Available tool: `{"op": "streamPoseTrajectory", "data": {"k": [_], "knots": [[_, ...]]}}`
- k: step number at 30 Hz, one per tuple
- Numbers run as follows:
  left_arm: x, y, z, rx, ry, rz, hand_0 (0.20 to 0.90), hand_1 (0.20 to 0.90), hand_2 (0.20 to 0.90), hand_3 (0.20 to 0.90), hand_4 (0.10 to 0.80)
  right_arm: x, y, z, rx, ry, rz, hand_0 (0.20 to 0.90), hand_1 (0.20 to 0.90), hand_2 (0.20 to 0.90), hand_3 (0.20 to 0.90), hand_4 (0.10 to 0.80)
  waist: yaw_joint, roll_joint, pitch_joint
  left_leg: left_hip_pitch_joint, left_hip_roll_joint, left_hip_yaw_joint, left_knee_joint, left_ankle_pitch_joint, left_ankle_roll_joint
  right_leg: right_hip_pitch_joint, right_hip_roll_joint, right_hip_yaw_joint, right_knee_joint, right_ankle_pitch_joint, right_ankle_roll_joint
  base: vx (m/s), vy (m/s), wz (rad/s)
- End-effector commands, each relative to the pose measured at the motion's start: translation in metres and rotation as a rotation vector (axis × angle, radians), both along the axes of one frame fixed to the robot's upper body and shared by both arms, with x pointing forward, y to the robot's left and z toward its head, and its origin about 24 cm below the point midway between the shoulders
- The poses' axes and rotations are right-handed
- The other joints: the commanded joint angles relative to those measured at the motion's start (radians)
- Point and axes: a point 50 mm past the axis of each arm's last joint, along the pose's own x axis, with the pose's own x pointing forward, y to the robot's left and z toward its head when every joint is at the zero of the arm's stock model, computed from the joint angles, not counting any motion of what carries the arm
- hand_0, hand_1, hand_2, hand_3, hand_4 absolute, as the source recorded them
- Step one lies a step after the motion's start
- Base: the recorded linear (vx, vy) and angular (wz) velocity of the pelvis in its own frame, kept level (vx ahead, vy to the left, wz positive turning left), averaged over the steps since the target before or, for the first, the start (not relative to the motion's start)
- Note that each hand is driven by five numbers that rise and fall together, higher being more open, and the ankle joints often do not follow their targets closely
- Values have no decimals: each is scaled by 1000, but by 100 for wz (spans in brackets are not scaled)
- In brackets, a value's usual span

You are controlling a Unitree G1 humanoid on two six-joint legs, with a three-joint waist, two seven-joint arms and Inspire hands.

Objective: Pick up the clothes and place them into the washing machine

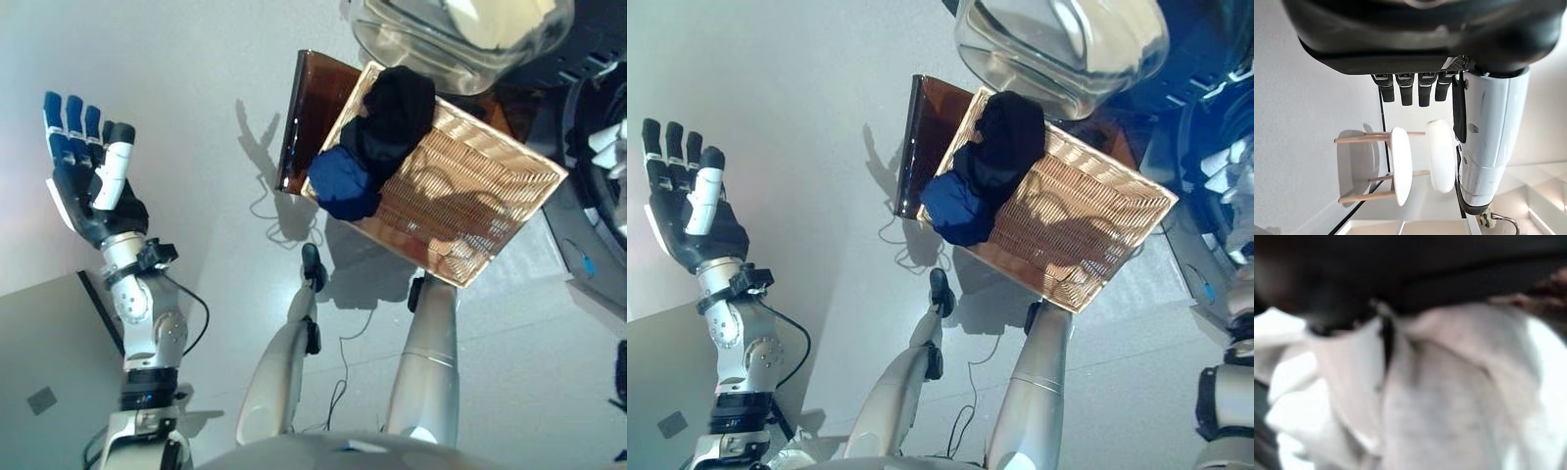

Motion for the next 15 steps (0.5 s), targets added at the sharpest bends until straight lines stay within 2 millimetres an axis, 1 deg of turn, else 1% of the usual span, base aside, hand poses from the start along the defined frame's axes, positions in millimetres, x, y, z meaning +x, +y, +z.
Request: {"op": "streamPoseTrajectory", "data": {"k": [1,2,3,4,5,6,8,9,12,13,14,15], "knots": [[-22,21,34,63,-206,139,900,900,900,900,800,21,27,-29,196,-120,129,200,200,200,200,300,3,-8,-15,25,11,-23,-9,-106,-92,86,17,15,-145,57,33,31,11,-4],[-21,21,33,61,-199,135,900,900,900,900,800,26,36,-42,368,-270,141,200,200,200,200,300,7,-8,-18,31,12,-23,-9,-109,-91,91,18,14,-149,55,33,27,15,-4],[-20,20,33,60,-200,133,900,900,900,900,800,32,44,-46,448,-361,165,200,200,200,200,300,8,-8,-19,34,12,-23,-9,-110,-90,92,19,15,-153,55,34,39,33,-5],[-20,18,33,53,-203,130,900,900,900,900,800,37,56,-57,529,-418,185,200,200,200,200,300,7,-3,-21,37,13,-22,-9,-112,-90,92,18,18,-156,56,35,22,27,-3],[-20,19,33,56,-203,131,900,900,900,900,800,37,56,-58,533,-419,186,200,200,200,200,300,7,-6,-21,38,13,-21,-9,-112,-90,92,18,18,-157,56,35,32,41,-2],[-20,17,33,58,-205,126,900,900,900,900,800,41,65,-65,575,-439,193,200,200,200,200,300,9,-3,-27,40,11,-21,-9,-115,-90,96,16,20,-161,54,35,0,0,0],[-21,17,34,60,-212,127,900,900,900,900,800,43,67,-65,575,-438,194,200,200,200,200,300,10,-1,-29,40,10,-20,-9,-114,-90,98,16,21,-162,53,35,12,15,0],[-21,15,35,61,-223,120,900,900,900,900,800,46,69,-62,576,-449,188,200,200,200,200,300,15,5,-32,39,9,-21,-9,-115,-92,100,14,21,-163,52,35,11,38,1],[-22,14,35,67,-223,118,900,900,900,900,800,47,69,-59,600,-490,178,200,200,200,200,300,20,11,-35,38,8,-24,-9,-115,-93,104,12,20,-166,52,34,4,12,1],[-23,14,35,69,-227,122,900,900,900,900,800,46,66,-56,653,-587,159,200,200,200,200,300,24,15,-37,39,7,-26,-9,-115,-94,104,10,18,-166,50,35,0,0,0],[-23,14,35,69,-227,121,900,900,900,900,800,46,65,-56,654,-588,159,200,200,200,200,300,25,15,-37,39,7,-27,-9,-115,-94,104,10,17,-166,50,35,0,0,0],[-23,13,35,68,-227,117,900,900,900,900,800,44,63,-55,704,-658,147,200,200,200,200,300,25,16,-38,38,7,-28,-9,-116,-95,105,8,17,-167,49,35,0,0,0]]}}
